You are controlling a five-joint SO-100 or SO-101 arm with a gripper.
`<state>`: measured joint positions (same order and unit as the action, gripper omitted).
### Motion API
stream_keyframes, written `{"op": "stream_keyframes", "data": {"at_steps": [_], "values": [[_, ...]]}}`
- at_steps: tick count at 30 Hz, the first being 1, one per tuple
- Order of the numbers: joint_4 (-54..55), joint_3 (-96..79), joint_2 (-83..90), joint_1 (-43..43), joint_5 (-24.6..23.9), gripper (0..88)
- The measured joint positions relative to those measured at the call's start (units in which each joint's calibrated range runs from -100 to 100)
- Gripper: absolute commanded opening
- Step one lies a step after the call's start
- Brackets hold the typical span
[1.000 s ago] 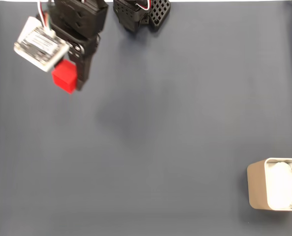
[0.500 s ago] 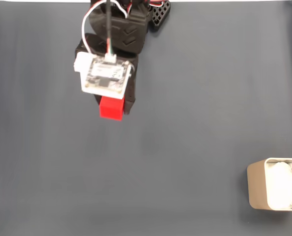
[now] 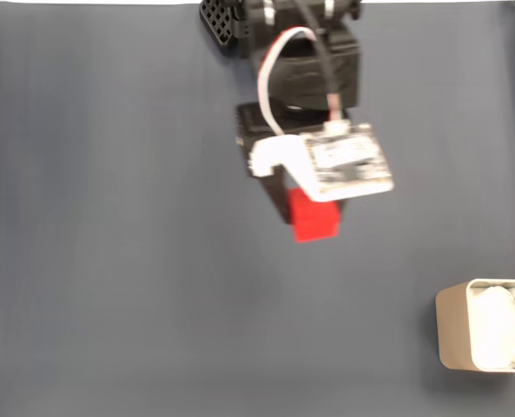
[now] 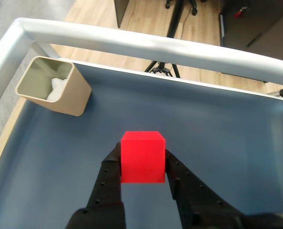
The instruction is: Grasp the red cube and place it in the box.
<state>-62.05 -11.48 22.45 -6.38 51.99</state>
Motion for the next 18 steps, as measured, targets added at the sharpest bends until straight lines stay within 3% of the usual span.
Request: {"op": "stream_keyframes", "data": {"at_steps": [18], "values": [[4.53,17.27,-16.59,-9.27,0.39,6.2]]}}
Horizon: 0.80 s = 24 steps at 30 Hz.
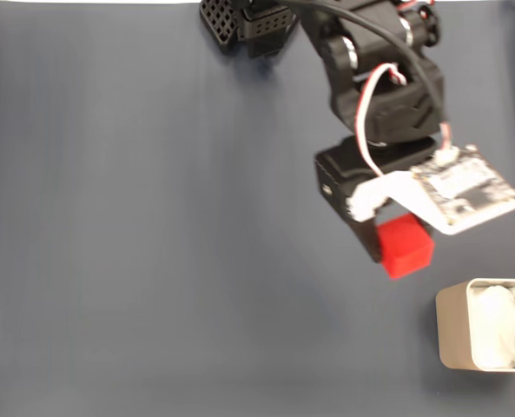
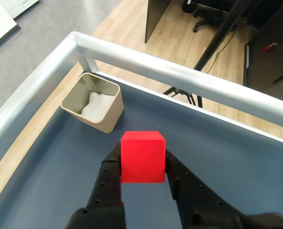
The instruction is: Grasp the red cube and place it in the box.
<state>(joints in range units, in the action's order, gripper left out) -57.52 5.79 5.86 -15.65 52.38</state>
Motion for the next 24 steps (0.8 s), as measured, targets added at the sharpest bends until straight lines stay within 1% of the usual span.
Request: {"op": "stream_keyframes", "data": {"at_steps": [16,24], "values": [[4.14,11.75,-12.77,-4.6,0.15,5.7],[6.05,19.44,-20.06,-6.23,-0.68,5.6]]}}
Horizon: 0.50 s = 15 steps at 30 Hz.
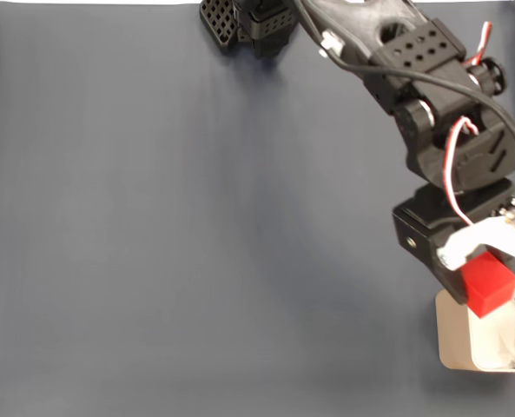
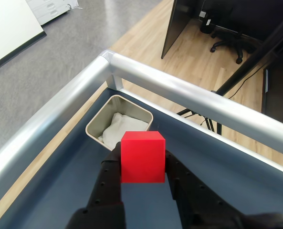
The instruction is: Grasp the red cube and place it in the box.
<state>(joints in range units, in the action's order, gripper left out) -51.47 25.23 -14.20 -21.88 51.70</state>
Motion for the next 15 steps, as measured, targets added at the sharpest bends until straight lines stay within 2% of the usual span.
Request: {"op": "stream_keyframes", "data": {"at_steps": [15], "values": [[2.63,12.03,-10.94,-2.67,-0.78,5.6]]}}
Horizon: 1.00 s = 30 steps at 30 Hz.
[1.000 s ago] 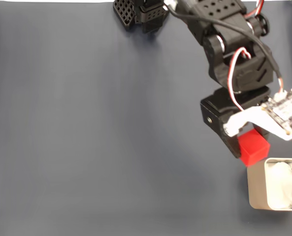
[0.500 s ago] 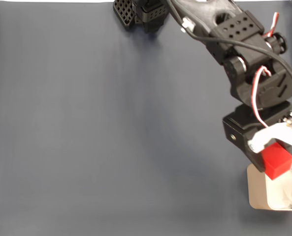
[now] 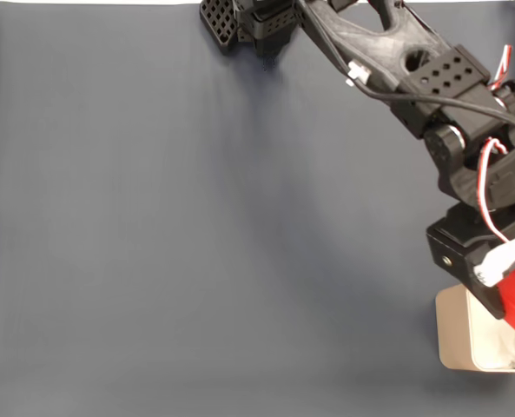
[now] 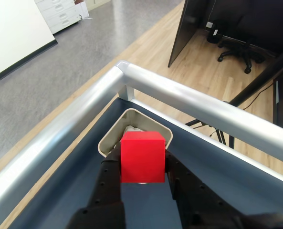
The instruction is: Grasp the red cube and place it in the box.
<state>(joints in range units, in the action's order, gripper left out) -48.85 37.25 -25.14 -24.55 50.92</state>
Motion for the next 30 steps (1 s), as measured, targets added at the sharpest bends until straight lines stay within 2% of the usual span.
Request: {"op": "stream_keyframes", "data": {"at_steps": [30], "values": [[4.53,9.49,-12.94,-0.67,-0.88,5.7]]}}
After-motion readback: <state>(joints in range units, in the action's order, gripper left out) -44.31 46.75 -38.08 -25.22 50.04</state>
